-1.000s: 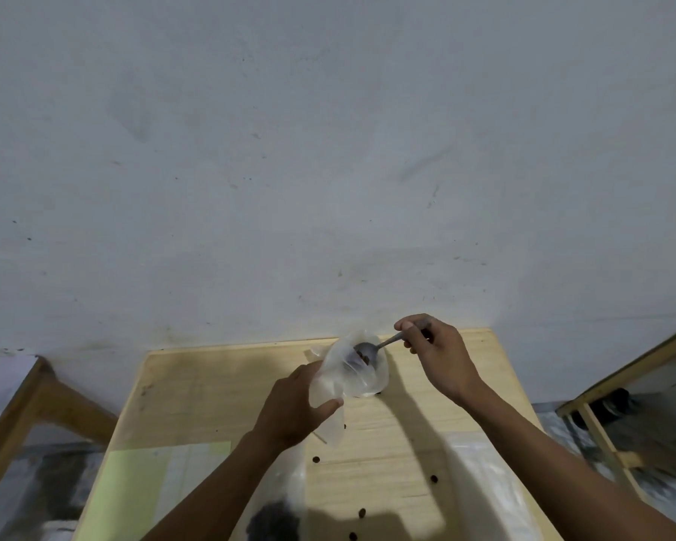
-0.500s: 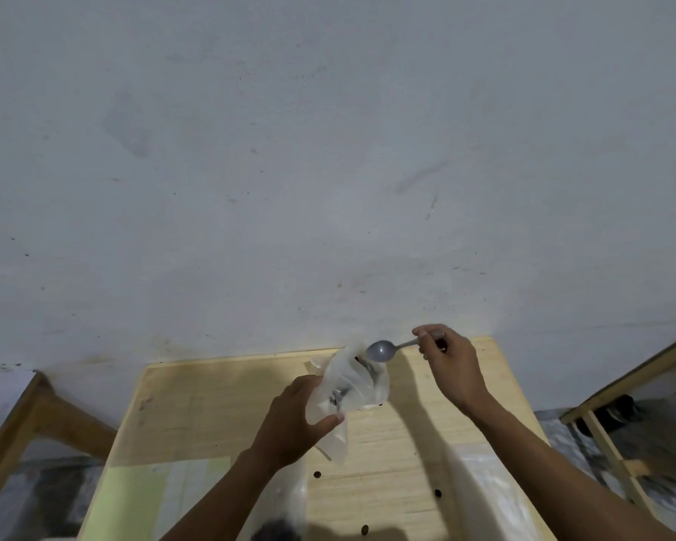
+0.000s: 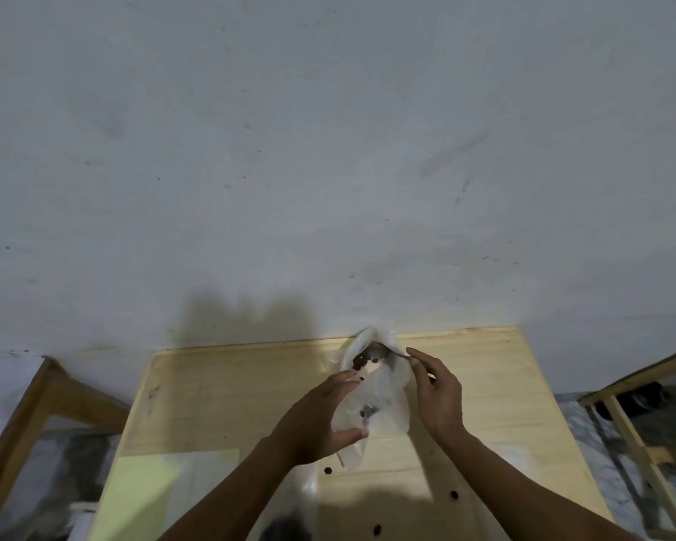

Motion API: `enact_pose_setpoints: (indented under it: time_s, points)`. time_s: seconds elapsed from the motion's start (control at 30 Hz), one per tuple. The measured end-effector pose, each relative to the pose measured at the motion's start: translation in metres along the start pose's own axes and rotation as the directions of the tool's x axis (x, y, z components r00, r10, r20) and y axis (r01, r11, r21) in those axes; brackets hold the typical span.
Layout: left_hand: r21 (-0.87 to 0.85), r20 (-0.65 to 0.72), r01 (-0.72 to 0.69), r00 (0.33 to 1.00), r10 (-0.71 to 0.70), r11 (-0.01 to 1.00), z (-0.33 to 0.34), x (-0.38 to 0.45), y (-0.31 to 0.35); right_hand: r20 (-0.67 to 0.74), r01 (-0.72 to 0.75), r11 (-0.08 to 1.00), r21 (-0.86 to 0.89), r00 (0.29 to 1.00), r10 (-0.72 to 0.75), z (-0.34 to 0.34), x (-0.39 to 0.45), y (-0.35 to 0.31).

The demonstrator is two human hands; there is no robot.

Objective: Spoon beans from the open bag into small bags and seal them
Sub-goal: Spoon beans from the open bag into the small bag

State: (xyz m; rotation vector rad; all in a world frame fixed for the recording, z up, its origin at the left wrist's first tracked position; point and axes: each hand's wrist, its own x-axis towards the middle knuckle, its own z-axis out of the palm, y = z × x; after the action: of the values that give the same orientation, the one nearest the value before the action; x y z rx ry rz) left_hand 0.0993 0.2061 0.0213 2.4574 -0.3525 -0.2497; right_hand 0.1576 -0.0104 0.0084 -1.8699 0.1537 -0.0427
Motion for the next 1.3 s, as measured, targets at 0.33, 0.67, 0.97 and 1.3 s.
enact_pose_setpoints:
  time_s: [0.33,0.67,0.97,1.3]
  points:
    - [-0.064,-0.042,-0.014,0.999,0.011,0.998,0.007,0.003,-0.006,0.204,-0.445,0.878,0.176,0.889,0.409,0.020,0.003,0.008]
    - [0.047,-0.118,-0.042,0.992,0.047,0.998,0.003,-0.008,-0.012,0.204,-0.558,0.804,0.205,0.828,0.523,-0.003,0.017,0.002]
    - [0.081,-0.186,0.041,0.982,-0.026,0.996,-0.007,-0.028,-0.013,0.133,-0.435,0.862,0.261,0.901,0.414,-0.051,0.035,-0.035]
    - [-0.002,-0.262,0.202,0.945,-0.195,0.979,-0.017,-0.027,0.013,0.156,-0.164,0.973,0.162,0.978,0.139,-0.075,0.008,-0.108]
